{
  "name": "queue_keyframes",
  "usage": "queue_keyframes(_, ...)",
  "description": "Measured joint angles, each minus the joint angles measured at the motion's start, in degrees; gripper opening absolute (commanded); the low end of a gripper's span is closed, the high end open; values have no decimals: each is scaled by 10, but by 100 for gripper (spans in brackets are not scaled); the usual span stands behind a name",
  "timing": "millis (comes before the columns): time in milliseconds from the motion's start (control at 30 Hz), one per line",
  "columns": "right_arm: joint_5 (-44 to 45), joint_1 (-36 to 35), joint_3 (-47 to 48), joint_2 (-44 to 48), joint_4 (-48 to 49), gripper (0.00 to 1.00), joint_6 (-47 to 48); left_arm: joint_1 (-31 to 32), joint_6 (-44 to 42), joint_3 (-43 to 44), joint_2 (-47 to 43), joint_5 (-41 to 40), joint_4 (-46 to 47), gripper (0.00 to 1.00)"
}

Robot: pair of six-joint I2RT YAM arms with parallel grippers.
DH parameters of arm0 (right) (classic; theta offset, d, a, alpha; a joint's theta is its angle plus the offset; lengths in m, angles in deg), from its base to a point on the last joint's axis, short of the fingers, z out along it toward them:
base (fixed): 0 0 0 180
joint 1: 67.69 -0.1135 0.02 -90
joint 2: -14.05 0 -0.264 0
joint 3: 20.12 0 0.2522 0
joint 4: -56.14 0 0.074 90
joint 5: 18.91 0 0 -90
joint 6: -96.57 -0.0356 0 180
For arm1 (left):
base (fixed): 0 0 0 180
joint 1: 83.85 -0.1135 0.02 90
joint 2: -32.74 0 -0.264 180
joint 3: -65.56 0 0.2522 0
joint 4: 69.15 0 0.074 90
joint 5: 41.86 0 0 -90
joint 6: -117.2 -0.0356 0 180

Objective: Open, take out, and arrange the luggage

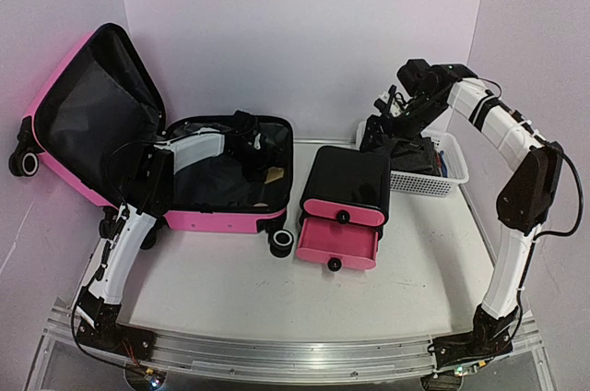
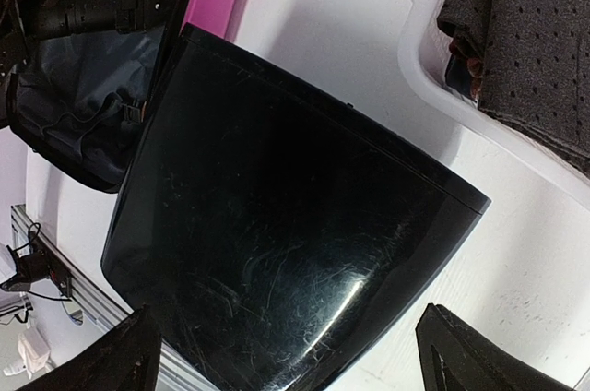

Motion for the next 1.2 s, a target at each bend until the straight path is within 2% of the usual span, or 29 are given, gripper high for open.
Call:
queue_keyframes(133,0,0,-1,0,0,98,-1,2,-5,0,0,-4,-5,80)
queue_keyframes(367,0,0,-1,0,0,98,-2,4,-23,0,0,-16,-16,77)
queue_keyframes(500,0,0,-1,0,0,98,-4,6,-35,1,0,-24,-23,70)
queue_keyframes(767,1,0,-5,1,4,98,-6,3,-39,5,0,-24,-36,63)
queue_keyframes(1200,10,0,-12,15,20,98,-17,-29,-27,11,-20,6,-72,58)
